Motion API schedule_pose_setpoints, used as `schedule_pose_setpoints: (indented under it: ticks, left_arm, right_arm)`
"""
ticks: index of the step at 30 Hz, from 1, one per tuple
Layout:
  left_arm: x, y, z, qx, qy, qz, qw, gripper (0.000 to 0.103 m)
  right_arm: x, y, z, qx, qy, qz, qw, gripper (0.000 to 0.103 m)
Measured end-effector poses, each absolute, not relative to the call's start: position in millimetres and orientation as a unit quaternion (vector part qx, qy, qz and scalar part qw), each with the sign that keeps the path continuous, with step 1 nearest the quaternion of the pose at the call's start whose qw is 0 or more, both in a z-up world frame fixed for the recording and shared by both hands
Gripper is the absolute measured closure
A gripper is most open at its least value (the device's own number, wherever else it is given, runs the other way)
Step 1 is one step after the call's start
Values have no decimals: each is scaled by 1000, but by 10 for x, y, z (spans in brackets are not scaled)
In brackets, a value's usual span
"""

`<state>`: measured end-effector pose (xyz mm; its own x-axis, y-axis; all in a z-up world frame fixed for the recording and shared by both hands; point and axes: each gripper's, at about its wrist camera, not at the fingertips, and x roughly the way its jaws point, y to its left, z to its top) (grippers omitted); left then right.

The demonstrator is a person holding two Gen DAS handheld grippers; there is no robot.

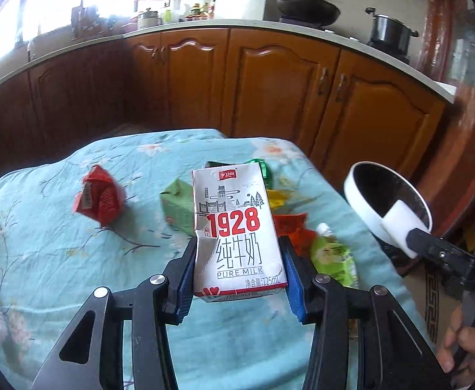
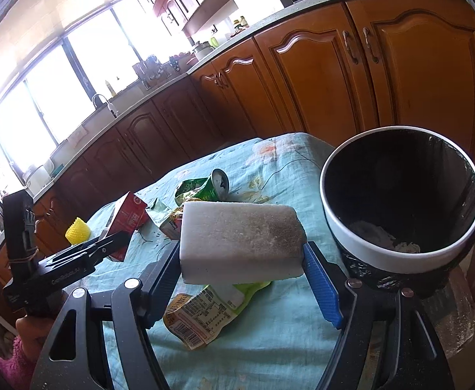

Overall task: Collect trash
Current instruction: 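Carry the milk carton and sponge block over the trash bin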

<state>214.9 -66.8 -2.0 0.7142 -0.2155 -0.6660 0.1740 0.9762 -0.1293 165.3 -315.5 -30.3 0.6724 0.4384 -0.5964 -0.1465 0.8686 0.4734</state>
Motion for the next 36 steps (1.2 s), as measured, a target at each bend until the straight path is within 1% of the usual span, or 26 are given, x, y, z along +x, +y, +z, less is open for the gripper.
schedule_pose_setpoints:
  ticks: [9, 17, 25, 36]
  left_arm:
    - [2253, -1156, 43, -11, 374, -188, 908, 57]
    - [2585, -1603, 14, 11, 391, -241, 888, 57]
    - [2915, -2016, -56, 28, 403, -259, 877, 57]
    - [3360, -2367, -174, 40, 421, -262, 868, 57]
  right_arm:
    - [1541, -3668, -260, 203, 361, 114, 903, 28]
    - [1611, -4098, -309, 213, 366, 77, 903, 28]
    - [1760, -4387, -363, 202, 380, 52, 901, 28]
    - [2030, -4580, -410, 176, 401, 51, 897, 28]
